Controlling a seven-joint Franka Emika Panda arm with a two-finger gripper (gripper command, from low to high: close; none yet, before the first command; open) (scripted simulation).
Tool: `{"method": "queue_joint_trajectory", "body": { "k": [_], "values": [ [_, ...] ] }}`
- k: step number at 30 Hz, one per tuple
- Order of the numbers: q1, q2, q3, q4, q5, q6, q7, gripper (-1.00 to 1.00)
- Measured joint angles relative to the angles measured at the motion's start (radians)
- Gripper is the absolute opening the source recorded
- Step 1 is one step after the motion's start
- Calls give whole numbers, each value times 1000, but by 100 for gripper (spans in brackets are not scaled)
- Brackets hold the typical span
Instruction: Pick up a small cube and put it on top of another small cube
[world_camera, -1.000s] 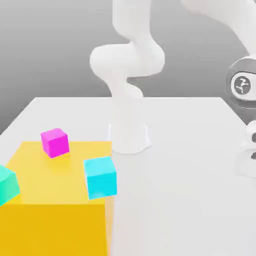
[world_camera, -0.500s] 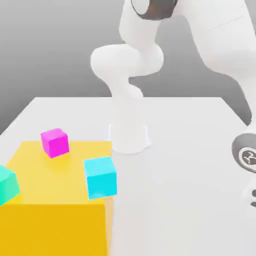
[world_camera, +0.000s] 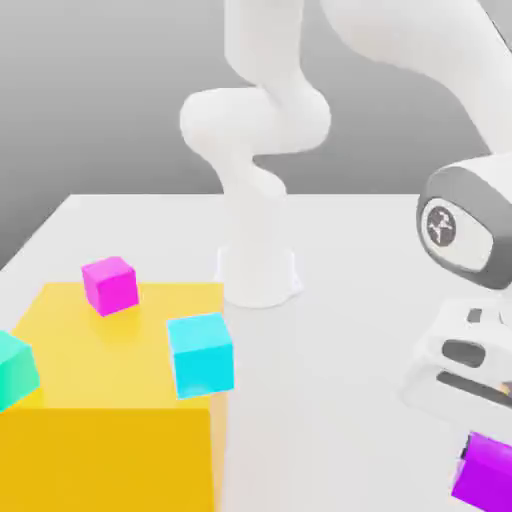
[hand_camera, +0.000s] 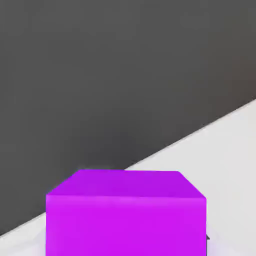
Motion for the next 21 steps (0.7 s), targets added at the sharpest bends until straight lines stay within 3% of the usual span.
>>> {"method": "queue_joint_trajectory", "body": {
  "k": [12, 21],
  "values": [
    [-240, -138, -57, 81, 142, -269, -538, -100],
    [-529, -419, -178, -54, 304, -420, -927, -100]
  ]
}}
